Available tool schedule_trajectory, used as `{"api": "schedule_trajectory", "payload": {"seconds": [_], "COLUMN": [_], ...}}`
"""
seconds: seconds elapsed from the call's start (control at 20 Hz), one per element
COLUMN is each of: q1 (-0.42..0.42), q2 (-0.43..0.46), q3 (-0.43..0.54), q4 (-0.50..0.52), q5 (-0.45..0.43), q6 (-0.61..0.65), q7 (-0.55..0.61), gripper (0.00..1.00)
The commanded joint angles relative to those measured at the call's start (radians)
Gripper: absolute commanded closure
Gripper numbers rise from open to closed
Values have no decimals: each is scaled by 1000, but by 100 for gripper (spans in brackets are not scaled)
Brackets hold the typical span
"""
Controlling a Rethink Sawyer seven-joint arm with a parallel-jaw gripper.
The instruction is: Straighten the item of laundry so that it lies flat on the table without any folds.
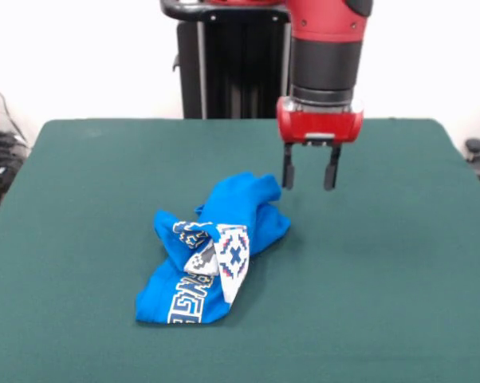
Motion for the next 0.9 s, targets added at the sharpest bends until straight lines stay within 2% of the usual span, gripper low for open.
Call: {"api": "schedule_trajectory", "payload": {"seconds": [0.05,0.45,0.7,0.9], "q1": [-19,-51,-42,-31], "q2": [49,122,211,218], "q3": [48,55,18,-6], "q4": [-130,-147,-178,-185], "q5": [20,-24,-55,-65], "q6": [65,-37,-142,-129], "q7": [130,132,137,124], "gripper": [0,0,0,0]}}
